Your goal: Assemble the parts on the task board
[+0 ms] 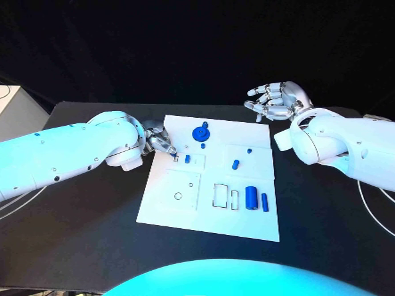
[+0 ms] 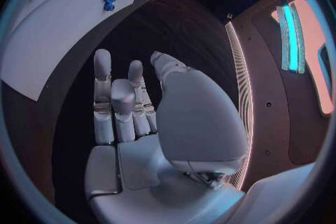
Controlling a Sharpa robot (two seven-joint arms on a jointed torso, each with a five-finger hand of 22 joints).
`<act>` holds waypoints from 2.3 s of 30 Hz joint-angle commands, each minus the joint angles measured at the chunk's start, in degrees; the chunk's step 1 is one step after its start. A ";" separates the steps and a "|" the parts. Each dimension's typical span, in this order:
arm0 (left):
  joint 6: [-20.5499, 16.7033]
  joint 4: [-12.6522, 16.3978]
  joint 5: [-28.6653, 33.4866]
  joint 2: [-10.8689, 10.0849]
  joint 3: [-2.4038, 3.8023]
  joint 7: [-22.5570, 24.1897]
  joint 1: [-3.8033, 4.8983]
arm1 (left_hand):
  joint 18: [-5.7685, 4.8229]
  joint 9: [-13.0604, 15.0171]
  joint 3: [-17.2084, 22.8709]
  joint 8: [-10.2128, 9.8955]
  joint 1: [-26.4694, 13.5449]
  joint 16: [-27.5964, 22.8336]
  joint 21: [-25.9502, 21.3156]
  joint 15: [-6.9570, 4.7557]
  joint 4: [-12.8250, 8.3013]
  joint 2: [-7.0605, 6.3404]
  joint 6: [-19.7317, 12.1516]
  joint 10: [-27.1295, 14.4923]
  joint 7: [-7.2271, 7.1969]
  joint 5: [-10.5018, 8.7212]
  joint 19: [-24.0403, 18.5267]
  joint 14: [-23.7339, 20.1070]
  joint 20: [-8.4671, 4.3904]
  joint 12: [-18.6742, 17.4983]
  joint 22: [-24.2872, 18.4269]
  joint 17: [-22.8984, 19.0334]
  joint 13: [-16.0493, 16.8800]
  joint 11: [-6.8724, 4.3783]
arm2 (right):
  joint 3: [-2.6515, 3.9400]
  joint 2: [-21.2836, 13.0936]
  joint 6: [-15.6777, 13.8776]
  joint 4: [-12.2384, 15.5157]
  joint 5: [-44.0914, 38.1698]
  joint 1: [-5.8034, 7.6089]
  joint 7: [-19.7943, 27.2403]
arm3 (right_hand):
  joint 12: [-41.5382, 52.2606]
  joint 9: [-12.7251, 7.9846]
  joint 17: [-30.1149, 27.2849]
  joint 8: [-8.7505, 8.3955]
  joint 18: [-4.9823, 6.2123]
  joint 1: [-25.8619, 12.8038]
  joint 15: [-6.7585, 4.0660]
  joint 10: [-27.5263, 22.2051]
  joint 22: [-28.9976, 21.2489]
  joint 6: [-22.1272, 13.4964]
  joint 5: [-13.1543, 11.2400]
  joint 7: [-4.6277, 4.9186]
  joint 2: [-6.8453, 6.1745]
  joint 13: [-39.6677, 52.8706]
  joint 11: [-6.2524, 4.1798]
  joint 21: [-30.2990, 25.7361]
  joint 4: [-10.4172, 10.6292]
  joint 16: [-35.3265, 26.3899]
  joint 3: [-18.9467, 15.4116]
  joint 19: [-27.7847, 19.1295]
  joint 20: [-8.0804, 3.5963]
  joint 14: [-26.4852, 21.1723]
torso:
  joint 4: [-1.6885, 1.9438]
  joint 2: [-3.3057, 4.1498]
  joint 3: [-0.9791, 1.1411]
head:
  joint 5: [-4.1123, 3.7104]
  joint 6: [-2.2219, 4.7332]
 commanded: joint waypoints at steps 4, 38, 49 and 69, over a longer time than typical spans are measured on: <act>-0.19 0.50 -2.33 0.14 -0.03 -0.81 -0.24 | -0.50 0.36 10.24 0.37 0.12 0.24 0.22 -0.37 -10.48 0.64 2.09 0.36 -1.76 0.28 0.29 5.59 -0.11 0.13 2.88 13.79 -0.13 0.07 | 0.00 -0.08 0.76 0.12 -0.44 -0.06 0.41 | -0.24 0.06 0.07 0.40 1.14 -0.41 -0.12 0.13 -0.06 -0.45 0.38 -0.01 0.32 -0.07 -0.05 -0.20 0.01 -0.21 -0.30 0.51 -0.09 -0.26 | -0.02 0.02 0.04 | -0.09 -0.16; 3.07 1.24 -3.22 0.59 -0.41 -0.82 -0.62 | -0.50 0.23 10.26 0.34 0.03 0.31 0.22 -0.41 -10.61 0.57 2.20 0.41 -1.81 0.12 0.29 5.63 -0.16 -0.02 2.87 13.92 -0.29 0.03 | 0.00 -0.19 0.77 0.13 -0.44 -0.06 0.39 | -0.28 0.06 0.03 0.53 1.14 -0.46 -0.14 0.24 -0.22 -0.50 0.41 -0.03 0.29 -0.52 -0.07 -0.37 -0.01 -0.40 -0.38 0.66 -0.11 -0.18 | 0.01 0.02 0.02 | -0.19 -0.62; 3.78 1.24 -3.23 0.62 -0.45 -0.80 -0.63 | -0.47 0.14 10.21 0.31 0.09 0.28 0.16 -0.41 -10.71 0.57 2.23 0.40 -1.83 -0.19 0.21 5.62 -0.18 -0.14 2.76 13.88 -0.44 0.01 | 0.00 -0.16 0.84 0.08 -0.43 -0.06 0.33 | -0.28 0.07 0.02 0.57 1.14 -0.52 -0.14 0.27 -0.26 -0.51 0.41 -0.03 0.29 -0.64 -0.07 -0.41 0.02 -0.45 -0.41 0.69 -0.12 -0.17 | 0.02 -0.01 -0.01 | -0.20 -0.71; 5.53 0.75 -3.22 1.47 -0.45 -0.94 -0.62 | -0.53 0.06 10.19 0.30 0.19 0.40 0.27 -0.43 -10.83 0.56 2.28 0.63 -1.85 -0.36 0.35 5.69 -0.19 0.06 2.99 14.13 -0.01 -0.02 | 0.00 -0.10 0.76 0.03 -0.42 -0.06 0.34 | -0.28 0.07 0.02 0.57 1.14 -0.52 -0.14 0.27 -0.26 -0.51 0.41 -0.03 0.29 -0.64 -0.07 -0.41 0.02 -0.45 -0.41 0.69 -0.12 -0.17 | 0.01 0.02 0.02 | -0.09 -0.98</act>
